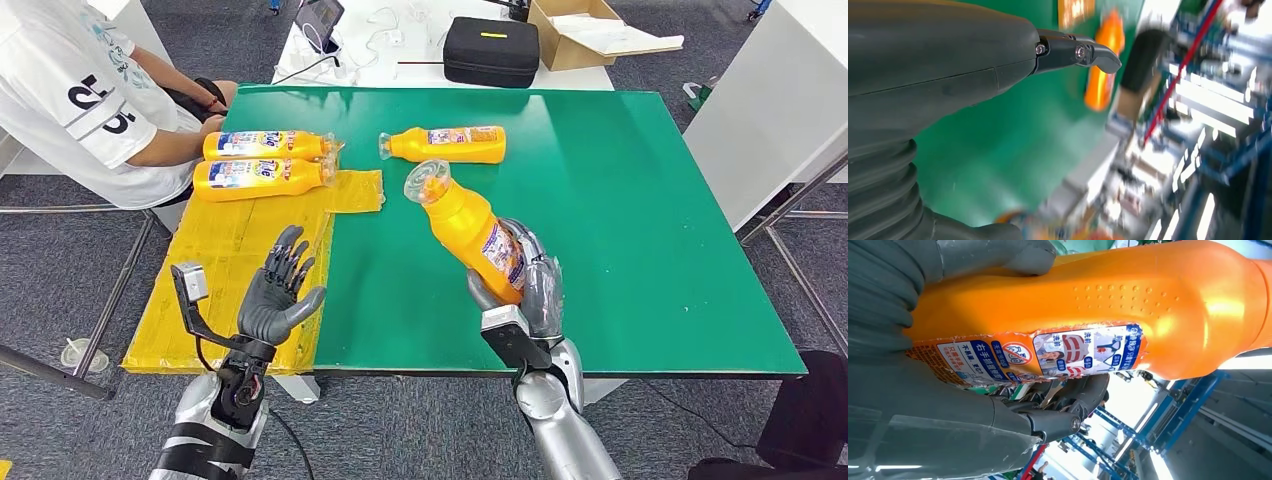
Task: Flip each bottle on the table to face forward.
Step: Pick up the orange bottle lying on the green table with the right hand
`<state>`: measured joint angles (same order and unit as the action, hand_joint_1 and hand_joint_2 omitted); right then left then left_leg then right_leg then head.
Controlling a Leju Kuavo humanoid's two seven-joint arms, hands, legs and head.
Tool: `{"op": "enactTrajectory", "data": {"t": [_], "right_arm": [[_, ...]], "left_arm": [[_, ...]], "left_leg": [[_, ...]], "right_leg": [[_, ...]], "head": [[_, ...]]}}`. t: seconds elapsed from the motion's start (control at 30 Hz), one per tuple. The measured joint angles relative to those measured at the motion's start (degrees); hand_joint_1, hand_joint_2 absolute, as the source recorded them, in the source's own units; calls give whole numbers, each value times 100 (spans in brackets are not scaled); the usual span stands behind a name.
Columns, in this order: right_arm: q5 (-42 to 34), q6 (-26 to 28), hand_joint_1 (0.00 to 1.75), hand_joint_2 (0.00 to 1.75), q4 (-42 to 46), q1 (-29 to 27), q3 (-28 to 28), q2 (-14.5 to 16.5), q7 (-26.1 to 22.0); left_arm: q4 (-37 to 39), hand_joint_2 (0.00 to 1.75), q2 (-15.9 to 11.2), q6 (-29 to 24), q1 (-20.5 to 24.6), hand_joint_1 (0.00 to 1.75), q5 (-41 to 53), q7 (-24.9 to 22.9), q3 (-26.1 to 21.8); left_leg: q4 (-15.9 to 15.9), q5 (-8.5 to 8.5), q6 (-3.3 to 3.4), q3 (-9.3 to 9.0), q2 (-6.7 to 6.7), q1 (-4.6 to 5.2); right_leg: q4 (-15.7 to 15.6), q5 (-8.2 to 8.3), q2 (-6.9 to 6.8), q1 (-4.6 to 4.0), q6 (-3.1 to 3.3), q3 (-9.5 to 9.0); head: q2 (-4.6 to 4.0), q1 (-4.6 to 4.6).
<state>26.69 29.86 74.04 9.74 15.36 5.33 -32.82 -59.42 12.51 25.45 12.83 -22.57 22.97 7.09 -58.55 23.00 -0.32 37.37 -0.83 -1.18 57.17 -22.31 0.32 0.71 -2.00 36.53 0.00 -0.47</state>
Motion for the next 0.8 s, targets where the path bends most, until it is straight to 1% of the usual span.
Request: {"op": "enactTrajectory", "data": {"t": [0.2,0.37,0.5,0.63,0.8], "right_arm": [[-48,-285,175,175,-295,-24,-97,227,-241],[-13,-337,175,175,-783,31,2,499,-421],[25,-341,175,175,-1034,89,99,639,-465],[225,-300,175,175,-1288,225,381,827,-519],[308,-234,175,175,-1639,412,868,1062,-432]], "left_arm": [[-88,175,-67,424,-60,0,-367,-83,451],[-91,175,-110,481,-56,0,-437,-104,773],[-85,175,-139,467,-48,0,-398,-103,923],[26,175,-162,404,25,0,-314,-107,1095],[374,175,-168,366,197,0,-316,-88,1238]], "left_leg": [[1,0,-1,0,3,-4],[1,0,-1,2,3,-4],[1,-1,-1,5,2,-3],[1,-1,-1,5,6,-3],[1,-3,-2,5,9,-6]], "right_leg": [[1,0,0,-6,1,1],[1,-1,1,-6,1,3],[1,-1,0,-5,1,4],[1,0,1,-5,1,7],[1,0,1,-7,1,8]], "head": [[1,-1],[1,-1],[0,1],[1,1],[0,-1]]}}
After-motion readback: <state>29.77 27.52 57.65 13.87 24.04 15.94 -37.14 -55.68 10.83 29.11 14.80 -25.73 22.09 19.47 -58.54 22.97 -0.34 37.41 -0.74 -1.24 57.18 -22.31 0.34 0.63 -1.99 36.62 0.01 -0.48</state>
